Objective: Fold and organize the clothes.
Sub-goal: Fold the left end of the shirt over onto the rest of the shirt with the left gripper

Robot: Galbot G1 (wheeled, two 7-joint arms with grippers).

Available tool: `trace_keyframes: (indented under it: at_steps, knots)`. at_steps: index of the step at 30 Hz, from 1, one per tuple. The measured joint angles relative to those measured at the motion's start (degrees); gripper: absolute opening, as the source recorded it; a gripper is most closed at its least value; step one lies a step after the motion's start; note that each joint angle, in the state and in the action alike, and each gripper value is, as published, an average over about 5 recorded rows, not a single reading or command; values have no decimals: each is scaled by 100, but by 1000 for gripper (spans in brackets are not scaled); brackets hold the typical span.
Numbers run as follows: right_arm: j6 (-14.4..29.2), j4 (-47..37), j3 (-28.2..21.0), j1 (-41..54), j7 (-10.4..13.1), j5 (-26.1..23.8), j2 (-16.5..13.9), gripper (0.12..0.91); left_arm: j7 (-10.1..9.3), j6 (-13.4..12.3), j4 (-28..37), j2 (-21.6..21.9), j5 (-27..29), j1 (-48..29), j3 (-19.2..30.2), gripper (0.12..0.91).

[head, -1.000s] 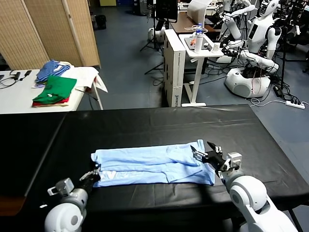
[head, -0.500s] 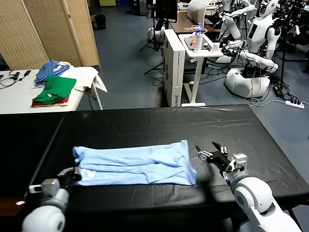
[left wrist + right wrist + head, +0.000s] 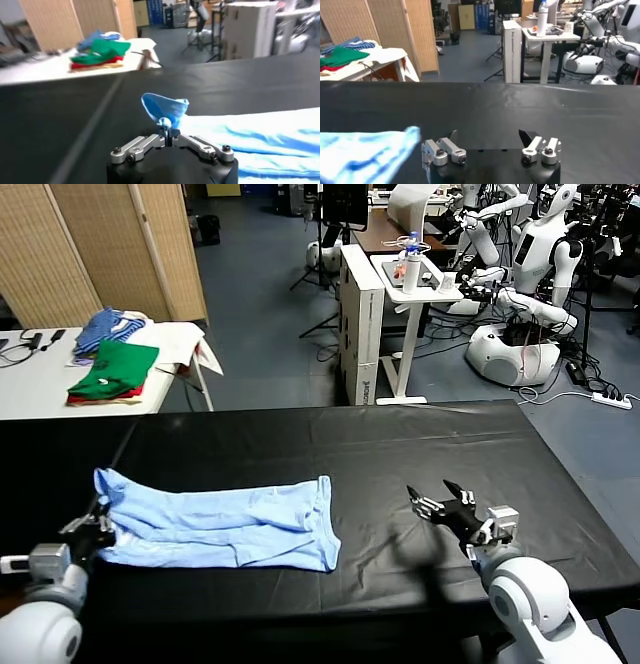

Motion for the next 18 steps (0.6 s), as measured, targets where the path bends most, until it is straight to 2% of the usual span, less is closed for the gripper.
trace_keyframes:
  at_steps: [5,13,18]
  knots:
    - [36,100,117,-141,0,-19,55,907,-214,138,-259,-120,-186,-67,98,173]
    - [110,249,457,-523,-13,-124,114,907,-806,585,-916,-796,-1433,-298,879,173]
    - [143,308,654,-767,-31,-236,221,907,-896,638,-1110,-1210,-1839,-471,1479,173]
